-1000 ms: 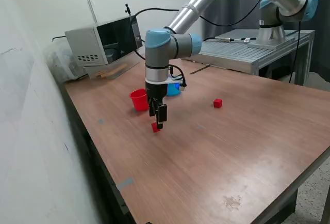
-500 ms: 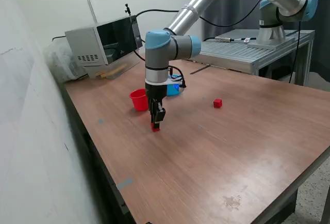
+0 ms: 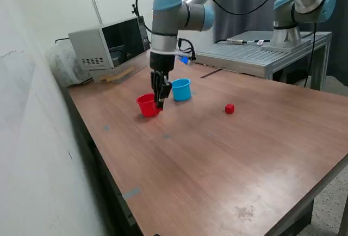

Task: Place red objects in the red bin, and blue objects in the blue bin.

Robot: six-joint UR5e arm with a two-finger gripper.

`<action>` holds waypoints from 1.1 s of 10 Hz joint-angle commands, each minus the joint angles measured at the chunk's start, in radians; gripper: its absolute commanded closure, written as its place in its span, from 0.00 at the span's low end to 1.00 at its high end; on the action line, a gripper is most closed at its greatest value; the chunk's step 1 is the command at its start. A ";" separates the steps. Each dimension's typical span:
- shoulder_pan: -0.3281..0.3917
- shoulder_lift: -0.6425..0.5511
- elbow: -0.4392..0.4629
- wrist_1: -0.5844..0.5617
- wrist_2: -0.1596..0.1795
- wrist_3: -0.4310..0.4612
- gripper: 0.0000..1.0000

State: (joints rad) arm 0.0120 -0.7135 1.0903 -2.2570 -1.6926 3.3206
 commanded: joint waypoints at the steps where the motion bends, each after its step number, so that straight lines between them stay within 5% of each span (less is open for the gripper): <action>1: -0.054 -0.125 0.055 0.054 -0.001 -0.029 1.00; 5: -0.247 -0.133 0.103 0.068 0.007 -0.056 1.00; 11: -0.253 -0.026 0.114 0.036 0.013 -0.069 1.00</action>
State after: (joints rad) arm -0.2402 -0.7699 1.2042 -2.2029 -1.6812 3.2534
